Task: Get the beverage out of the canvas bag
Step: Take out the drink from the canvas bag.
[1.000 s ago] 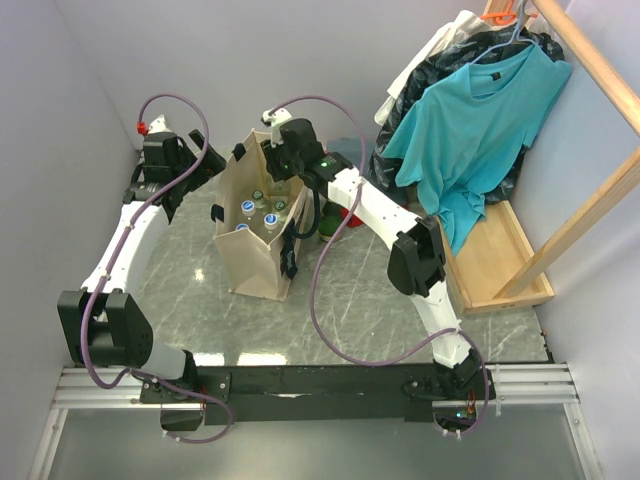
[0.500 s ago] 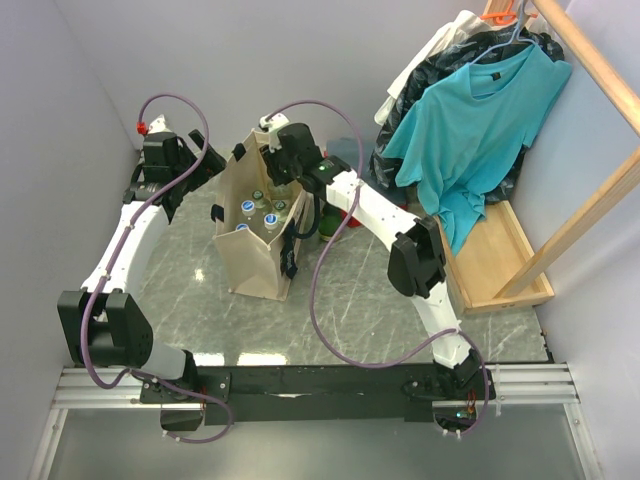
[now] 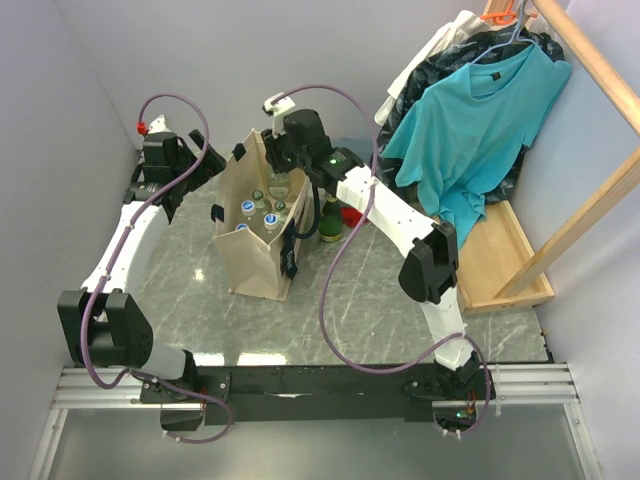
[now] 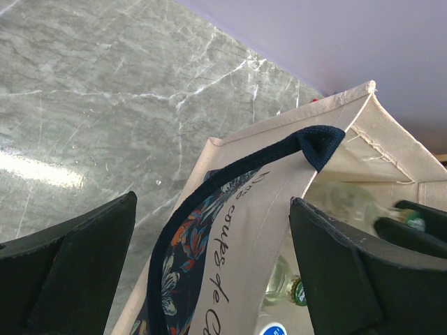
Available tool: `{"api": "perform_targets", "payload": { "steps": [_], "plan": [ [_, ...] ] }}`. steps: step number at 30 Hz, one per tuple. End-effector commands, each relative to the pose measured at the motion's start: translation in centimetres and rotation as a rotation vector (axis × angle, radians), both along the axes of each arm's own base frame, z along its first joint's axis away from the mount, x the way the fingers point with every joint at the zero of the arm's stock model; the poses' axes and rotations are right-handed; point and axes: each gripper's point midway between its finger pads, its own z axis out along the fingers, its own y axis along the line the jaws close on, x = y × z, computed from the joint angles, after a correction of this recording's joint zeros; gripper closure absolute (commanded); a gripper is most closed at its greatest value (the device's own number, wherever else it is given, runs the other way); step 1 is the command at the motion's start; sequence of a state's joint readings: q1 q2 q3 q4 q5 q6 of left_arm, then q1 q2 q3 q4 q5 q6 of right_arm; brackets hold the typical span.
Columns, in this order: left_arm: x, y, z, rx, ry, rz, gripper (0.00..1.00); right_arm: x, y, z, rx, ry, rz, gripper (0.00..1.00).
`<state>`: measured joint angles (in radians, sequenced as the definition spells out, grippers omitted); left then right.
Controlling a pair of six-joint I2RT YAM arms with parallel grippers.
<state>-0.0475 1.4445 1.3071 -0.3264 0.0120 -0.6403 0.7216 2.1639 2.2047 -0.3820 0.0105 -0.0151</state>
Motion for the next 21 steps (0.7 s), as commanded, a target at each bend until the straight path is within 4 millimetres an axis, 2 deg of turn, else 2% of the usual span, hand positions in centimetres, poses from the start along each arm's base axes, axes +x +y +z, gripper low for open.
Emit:
{"api": "perform_targets", "payload": {
  "steps": [1, 9, 21],
  "plan": [
    [-0.3, -0.4, 1.7, -0.007, -0.049, -0.013, 0.04, -1.7, -0.8, 14.5, 0.244, -0.253, 0.01, 1.0],
    [-0.3, -0.4, 1.8, -0.011, -0.054, -0.01, 0.04, -2.9, -0.7, 15.6, 0.279, -0.242, 0.043, 1.0],
    [-0.3, -0.4, 1.9, -0.01, -0.055, -0.008, 0.04, -4.3, -1.6, 17.8, 0.284, -0.256, 0.064, 1.0]
  ]
}}
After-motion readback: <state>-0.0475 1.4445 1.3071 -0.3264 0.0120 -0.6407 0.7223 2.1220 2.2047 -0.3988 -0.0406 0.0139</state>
